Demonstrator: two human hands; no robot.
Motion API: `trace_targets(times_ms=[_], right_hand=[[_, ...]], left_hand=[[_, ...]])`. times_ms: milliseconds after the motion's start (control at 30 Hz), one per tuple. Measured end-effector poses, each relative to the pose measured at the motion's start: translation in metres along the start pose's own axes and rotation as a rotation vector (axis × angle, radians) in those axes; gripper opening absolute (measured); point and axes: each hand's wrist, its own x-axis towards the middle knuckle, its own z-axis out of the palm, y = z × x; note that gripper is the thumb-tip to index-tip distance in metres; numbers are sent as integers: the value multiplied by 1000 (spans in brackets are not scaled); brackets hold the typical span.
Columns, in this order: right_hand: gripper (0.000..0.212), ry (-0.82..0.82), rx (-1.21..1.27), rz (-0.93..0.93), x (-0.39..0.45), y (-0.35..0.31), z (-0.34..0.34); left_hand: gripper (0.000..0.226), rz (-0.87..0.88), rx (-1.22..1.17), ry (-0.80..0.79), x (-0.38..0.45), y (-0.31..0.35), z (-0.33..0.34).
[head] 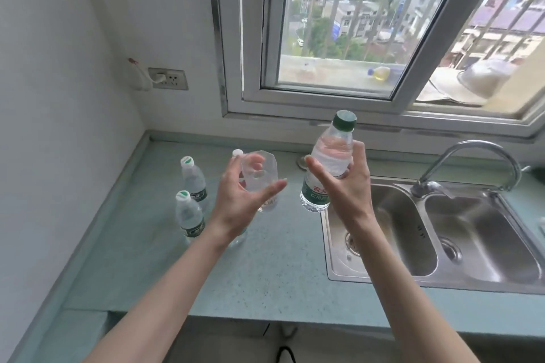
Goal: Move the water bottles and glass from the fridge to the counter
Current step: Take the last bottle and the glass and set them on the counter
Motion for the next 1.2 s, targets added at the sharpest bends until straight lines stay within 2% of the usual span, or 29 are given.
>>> trace_targets(times_ms=[233,400,633,900,1200], right_hand=[[46,-88,-77,61,36,60,-16],[66,-138,-230,35,55,109,-19],[71,-279,-286,90,69,159,-10],[58,-348,-301,146,79,199,5],[61,-407,-342,162,85,219,14]], left_hand=[[60,-64,141,42,33,-39,45],[61,-105,215,87,43,-65,70],[60,-214,296,85,52,-88,102],[57,-318,402,22,63,-128,123],[59,-374,421,66,70,-171,133]])
